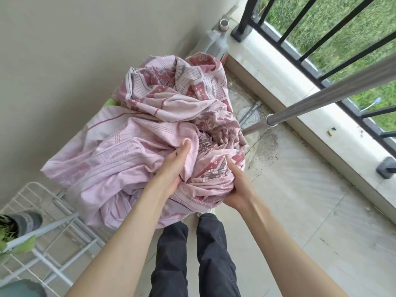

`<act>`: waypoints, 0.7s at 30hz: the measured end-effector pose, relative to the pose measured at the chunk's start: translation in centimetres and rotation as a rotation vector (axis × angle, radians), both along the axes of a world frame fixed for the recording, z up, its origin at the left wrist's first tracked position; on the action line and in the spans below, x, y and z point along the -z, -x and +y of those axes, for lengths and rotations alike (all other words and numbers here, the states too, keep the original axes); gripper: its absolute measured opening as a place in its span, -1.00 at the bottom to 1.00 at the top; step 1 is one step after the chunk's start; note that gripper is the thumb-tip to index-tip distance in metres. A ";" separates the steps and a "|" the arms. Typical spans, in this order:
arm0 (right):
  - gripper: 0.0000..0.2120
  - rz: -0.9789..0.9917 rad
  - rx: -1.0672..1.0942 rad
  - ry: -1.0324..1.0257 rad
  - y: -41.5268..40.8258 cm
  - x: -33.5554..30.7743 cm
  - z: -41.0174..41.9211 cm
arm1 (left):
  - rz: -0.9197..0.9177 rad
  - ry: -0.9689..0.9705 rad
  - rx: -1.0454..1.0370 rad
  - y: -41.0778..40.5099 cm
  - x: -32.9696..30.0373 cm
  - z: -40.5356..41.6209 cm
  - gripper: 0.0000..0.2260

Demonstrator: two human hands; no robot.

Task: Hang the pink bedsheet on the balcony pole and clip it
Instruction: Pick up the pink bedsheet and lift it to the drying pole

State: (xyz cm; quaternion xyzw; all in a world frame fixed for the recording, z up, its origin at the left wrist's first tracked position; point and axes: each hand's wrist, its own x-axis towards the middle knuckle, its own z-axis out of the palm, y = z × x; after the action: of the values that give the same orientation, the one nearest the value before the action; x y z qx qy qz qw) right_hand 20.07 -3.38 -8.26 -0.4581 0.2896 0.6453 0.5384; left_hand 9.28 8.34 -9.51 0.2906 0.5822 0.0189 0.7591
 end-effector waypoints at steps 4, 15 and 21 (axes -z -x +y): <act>-0.50 -0.087 -0.059 -0.126 0.1 -3.0 0.2 | 0.056 -0.396 0.197 0.6 -5.1 0.5 -0.52; -0.60 -0.266 -0.018 -0.357 0.9 -15.6 4.1 | -0.067 -0.699 0.033 4.0 -18.9 3.5 -0.66; -0.53 -0.361 -0.115 -0.417 1.5 -23.1 6.9 | -0.124 -0.758 0.175 5.7 -26.0 6.2 -0.64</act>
State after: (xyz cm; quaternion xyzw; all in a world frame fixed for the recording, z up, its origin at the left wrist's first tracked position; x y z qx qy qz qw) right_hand 18.61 3.52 14.86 -0.4605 0.0235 0.6284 0.6264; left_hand 3.56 14.56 16.50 0.5971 0.4601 0.1855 0.6303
